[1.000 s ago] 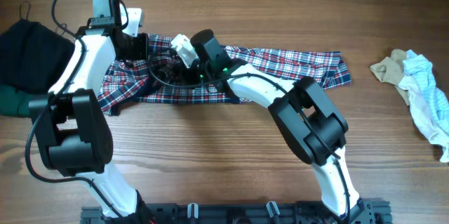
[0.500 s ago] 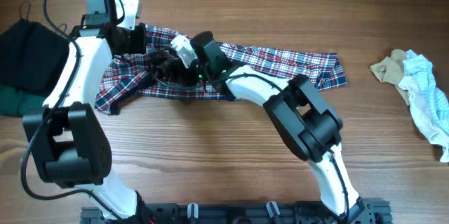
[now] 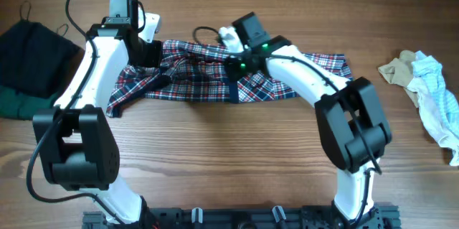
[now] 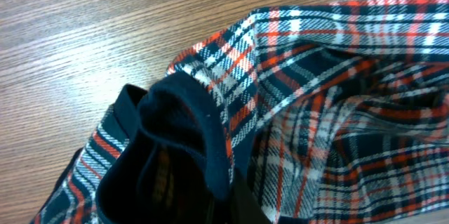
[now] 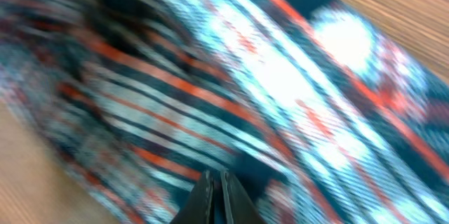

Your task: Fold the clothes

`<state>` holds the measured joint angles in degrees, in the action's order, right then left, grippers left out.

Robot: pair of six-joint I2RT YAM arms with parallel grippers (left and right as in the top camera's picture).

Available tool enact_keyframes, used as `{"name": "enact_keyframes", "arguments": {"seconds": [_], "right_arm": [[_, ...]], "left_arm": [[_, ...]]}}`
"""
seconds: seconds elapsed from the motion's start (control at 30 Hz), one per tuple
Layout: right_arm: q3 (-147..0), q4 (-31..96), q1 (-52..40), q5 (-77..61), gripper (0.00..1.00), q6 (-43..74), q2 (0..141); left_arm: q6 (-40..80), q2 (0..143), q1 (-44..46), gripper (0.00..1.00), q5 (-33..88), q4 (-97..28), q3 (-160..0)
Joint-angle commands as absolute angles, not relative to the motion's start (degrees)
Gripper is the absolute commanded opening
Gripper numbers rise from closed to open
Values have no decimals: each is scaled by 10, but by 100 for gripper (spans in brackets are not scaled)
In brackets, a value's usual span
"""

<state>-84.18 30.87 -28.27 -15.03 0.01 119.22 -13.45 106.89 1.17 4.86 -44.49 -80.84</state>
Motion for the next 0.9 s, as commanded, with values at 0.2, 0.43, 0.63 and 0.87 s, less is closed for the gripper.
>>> {"name": "enact_keyframes", "arguments": {"seconds": [0.2,0.43,0.63,0.87], "right_arm": [[-843,484,-134,20,4,49,1180],[-843,507,-62,19,4,42,1181],[-843,528,-59,-60,4,16,1157],[-842,536,-41,-19,4,17,1105]], "left_arm": [[-156,1054,15,4,33,-441,-808],[-163,1054,12,4,31,-438,-808],[-163,1054,5,4,29,-432,-808],[-163,1054,5,4,29,-432,-808]]}}
